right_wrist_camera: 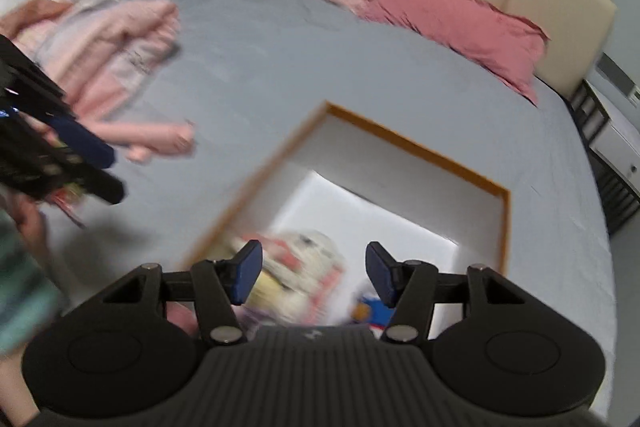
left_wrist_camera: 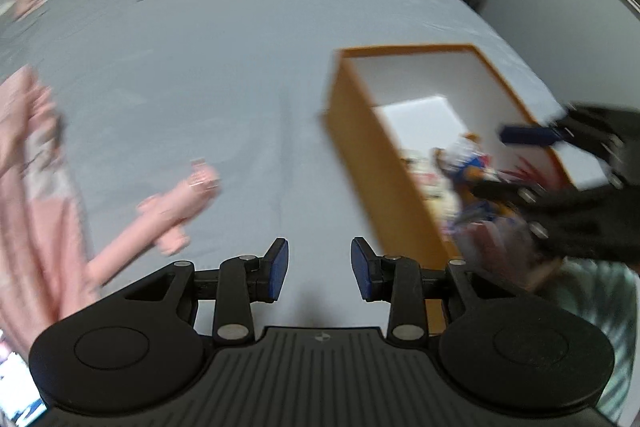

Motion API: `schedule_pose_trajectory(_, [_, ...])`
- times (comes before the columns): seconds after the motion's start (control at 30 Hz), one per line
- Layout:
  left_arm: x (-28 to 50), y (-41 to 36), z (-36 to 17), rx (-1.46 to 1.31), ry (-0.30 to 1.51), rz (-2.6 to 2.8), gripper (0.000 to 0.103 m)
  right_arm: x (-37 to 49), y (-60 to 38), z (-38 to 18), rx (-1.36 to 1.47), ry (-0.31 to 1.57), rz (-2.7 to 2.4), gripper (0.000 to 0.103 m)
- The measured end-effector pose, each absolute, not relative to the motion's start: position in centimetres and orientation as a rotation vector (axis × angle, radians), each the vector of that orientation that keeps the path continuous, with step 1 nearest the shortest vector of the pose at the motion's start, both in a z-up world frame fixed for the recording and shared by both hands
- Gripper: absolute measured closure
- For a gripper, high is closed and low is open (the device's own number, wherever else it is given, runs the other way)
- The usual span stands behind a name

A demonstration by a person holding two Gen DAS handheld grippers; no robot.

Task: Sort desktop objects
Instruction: 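Move the left gripper to the pink-green pompom and close on it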

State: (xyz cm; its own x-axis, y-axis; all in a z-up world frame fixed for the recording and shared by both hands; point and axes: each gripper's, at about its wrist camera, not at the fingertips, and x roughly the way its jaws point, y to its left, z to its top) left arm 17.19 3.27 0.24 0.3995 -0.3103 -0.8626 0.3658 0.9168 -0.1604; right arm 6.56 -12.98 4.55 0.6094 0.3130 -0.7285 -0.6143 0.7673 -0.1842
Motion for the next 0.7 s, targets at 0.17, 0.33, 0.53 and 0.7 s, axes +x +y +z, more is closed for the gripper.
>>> schedule_pose_trajectory(0.17, [18.0,8.4,-1.0,0.035,1.106,-0.273,0.051,5.4,-9.0,4.1,-0.374,0.761,0.642,0.054])
schedule_pose_trajectory(0.33, [18.7,11.8,-4.0,0.037,1.209,-0.138,0.051,4.6,-5.0,1.6,-0.314,0.829,0.702,0.055])
schedule_pose_trajectory(0.53, [19.1,14.4,-7.4,0.068,1.361,-0.132,0.044,4.9,-1.6,-0.8,-0.356,0.879,0.722,0.056])
schedule_pose_trajectory(0.7, [20.3,14.4,-9.1,0.111,1.408,-0.115,0.042,5.7,-0.6,-1.7,-0.359,0.907,0.738,0.056])
